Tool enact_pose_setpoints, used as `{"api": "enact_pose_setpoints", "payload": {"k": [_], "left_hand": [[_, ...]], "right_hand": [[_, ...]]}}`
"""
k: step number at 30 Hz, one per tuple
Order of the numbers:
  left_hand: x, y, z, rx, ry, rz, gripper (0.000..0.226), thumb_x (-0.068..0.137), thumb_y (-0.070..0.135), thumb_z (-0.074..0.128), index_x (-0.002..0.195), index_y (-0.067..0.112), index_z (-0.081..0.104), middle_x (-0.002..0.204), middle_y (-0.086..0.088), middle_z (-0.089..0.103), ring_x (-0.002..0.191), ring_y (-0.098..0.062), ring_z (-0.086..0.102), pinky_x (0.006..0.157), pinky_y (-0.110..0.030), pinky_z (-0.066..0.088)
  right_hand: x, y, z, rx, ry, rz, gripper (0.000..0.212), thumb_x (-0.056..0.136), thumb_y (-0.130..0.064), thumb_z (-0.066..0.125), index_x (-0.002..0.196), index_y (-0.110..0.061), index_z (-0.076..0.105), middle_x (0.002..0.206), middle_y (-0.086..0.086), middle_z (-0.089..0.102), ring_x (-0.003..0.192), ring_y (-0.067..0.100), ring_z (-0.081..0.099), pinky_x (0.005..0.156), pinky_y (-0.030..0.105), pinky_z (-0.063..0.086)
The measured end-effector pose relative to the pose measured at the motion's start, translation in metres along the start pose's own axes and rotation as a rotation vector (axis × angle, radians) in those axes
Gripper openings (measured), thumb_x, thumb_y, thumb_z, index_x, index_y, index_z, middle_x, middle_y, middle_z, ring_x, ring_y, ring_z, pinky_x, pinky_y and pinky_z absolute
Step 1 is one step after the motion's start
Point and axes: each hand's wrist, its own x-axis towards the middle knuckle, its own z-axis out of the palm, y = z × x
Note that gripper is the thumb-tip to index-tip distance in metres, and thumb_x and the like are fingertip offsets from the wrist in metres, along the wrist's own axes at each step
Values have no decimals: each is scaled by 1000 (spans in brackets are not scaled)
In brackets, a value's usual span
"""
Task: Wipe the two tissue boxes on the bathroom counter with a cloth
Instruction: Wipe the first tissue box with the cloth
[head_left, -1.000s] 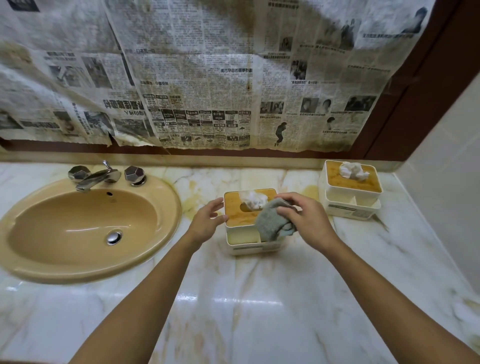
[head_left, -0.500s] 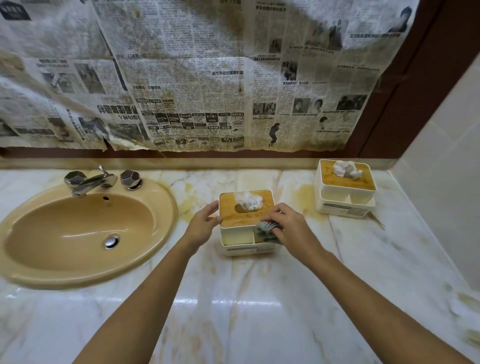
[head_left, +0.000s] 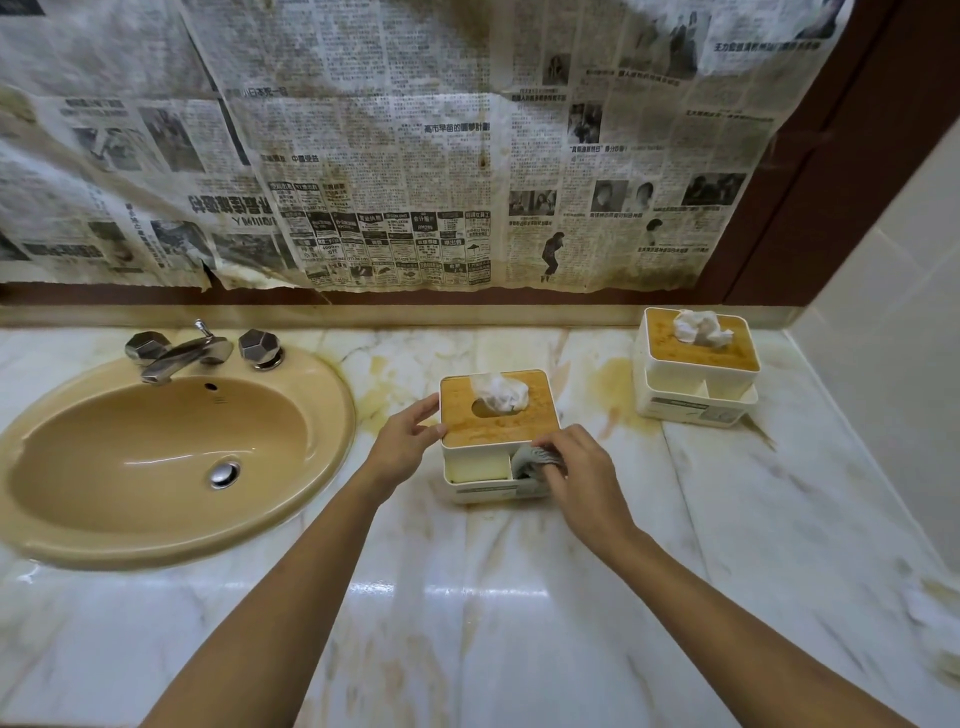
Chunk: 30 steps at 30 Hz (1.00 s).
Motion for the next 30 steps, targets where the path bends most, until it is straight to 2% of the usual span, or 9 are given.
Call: {"api": "enact_pose_setpoints", "payload": {"k": [3,7,11,14,18,22,24,27,30], "left_hand": [[2,-2,-3,6,-1,1,53,96,13,61,146,19,44,148,4,48,112,-11,62,97,-30,42],[5,-4,-5,27,-10,-9,56,95,14,63,147,18,44,148,5,49,116,-14,62,98,-32,43],[5,-4,-7,38,-13,-8,56,94,15,64,147,19,45,147,6,49,117,-15,61,102,-34,44],[5,-2,-7,36,-12,-7,56,94,13,65,146,17,46,146,4,50,118,-16,61,103,-34,43],[4,-2,-7,37,-18,-8,56,93,13,65,146,17,46,146,5,50,118,-16,61,99,-31,43],[5,-3,-8,44,-15,-5,56,93,14,65,146,18,47,146,5,50,118,-16,61,103,-33,43],[4,-2,-8,42,-15,-7,56,93,15,65,146,17,46,147,4,49,118,-16,61,104,-33,43],[3,2,-7,34,-14,-10,55,94,11,64,146,16,45,146,4,49,118,-17,60,100,-31,42],[1,4,-6,16,-10,-6,54,95,10,62,146,15,45,147,3,48,117,-16,60,96,-29,41]], "right_hand": [[4,-4,2,-7,19,-18,20,87,-4,67,103,-17,68,96,-10,57,88,8,57,79,15,45],[3,3,13,-164,-38,-40,5,87,-11,71,90,-13,67,86,-1,66,81,20,62,68,29,49],[15,3,9,-288,-97,55,9,89,-21,67,87,-13,68,79,4,61,88,22,57,63,30,41],[21,-4,-4,-352,23,-4,6,80,-17,71,83,-15,66,79,-3,63,83,21,55,60,29,41],[24,-3,-13,-378,133,-111,21,67,-7,76,81,-15,63,84,-1,59,76,23,52,63,29,39],[18,2,8,-308,-122,2,4,81,-11,71,85,-12,69,89,1,66,84,24,61,66,31,44],[19,2,12,-256,-156,41,5,85,-17,71,84,-11,72,84,1,70,79,21,61,65,30,44],[22,-2,6,-102,-31,54,1,84,-12,72,83,-12,71,79,-4,65,73,13,57,63,25,43],[23,-11,-3,31,140,26,11,80,-2,71,83,-12,67,86,-5,60,76,7,58,67,19,48]]}}
